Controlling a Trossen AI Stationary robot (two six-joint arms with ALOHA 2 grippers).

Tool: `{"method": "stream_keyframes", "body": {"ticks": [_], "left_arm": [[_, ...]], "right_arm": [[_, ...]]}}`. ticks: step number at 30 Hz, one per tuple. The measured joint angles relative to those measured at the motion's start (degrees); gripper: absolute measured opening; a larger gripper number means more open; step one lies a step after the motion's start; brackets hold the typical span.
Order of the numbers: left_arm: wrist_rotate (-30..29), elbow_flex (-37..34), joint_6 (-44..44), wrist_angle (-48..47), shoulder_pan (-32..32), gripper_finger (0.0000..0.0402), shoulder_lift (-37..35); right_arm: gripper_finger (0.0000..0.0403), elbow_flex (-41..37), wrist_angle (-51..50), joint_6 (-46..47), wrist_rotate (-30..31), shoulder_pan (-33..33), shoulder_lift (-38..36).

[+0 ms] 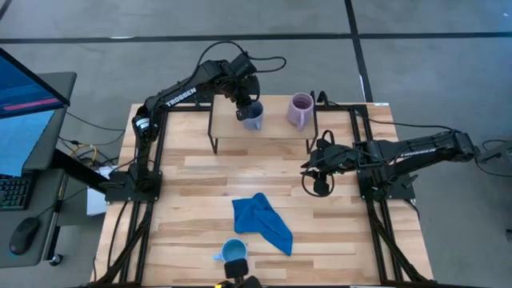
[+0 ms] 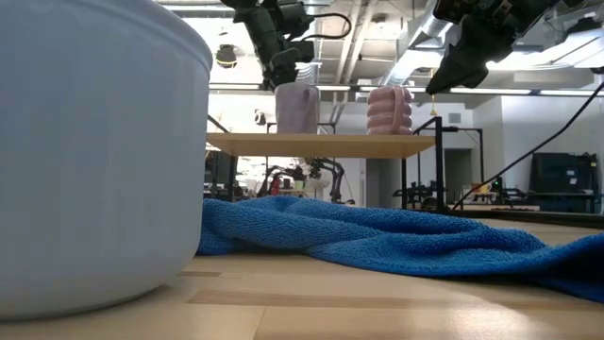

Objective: Stack small to large cups/mugs on shelf
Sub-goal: Put the blue mug on the shelf

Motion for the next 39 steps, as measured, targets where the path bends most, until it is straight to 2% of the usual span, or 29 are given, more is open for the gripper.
{"method": "stream_keyframes", "body": {"ticks": [14,20,39], "left_arm": [[2.4,-0.1,1.5,6.3,-0.3,0.0036,0.7],[2.3,0.0,4.7,6.3,-0.9,0.0036,0.6],[1.3,0.1,3.9,8.2,-1.0,0.0057,0.5]], "right_arm": [[0.0128,0.0,0.0,0.0,0.0,0.0,0.0],[0.0128,0.0,-0.3,0.0,0.0,0.0,0.0],[0.0128,0.0,-0.3,0.0,0.0,0.0,0.0]]}}
